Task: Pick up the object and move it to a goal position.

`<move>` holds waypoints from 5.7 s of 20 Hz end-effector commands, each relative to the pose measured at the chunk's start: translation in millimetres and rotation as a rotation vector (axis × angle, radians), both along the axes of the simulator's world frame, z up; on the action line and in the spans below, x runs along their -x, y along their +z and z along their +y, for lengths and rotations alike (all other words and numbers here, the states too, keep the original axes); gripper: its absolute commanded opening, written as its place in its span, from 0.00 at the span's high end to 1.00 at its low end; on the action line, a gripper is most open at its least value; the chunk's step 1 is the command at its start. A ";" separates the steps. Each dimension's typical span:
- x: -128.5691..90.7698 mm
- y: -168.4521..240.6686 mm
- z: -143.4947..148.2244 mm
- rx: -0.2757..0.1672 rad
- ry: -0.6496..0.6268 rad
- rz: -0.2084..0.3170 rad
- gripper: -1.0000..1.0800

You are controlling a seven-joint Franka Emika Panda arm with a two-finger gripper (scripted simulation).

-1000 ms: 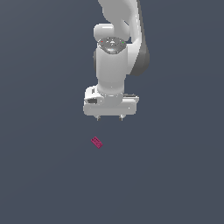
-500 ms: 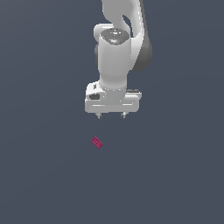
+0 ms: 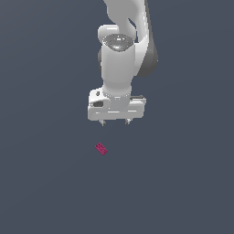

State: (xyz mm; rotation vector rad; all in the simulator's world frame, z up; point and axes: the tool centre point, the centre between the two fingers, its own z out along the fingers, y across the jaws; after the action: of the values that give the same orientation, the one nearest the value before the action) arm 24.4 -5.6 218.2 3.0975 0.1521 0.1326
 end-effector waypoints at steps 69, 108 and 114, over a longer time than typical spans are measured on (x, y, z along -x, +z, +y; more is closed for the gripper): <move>-22.9 -206.1 -79.3 -0.003 0.661 0.095 1.00; 41.8 77.2 -46.4 -0.002 0.662 0.096 1.00; 54.9 143.1 -39.2 -0.003 0.662 0.095 1.00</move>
State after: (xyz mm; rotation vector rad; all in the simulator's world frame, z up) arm -26.7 -46.6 345.3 2.9162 1.1662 0.0009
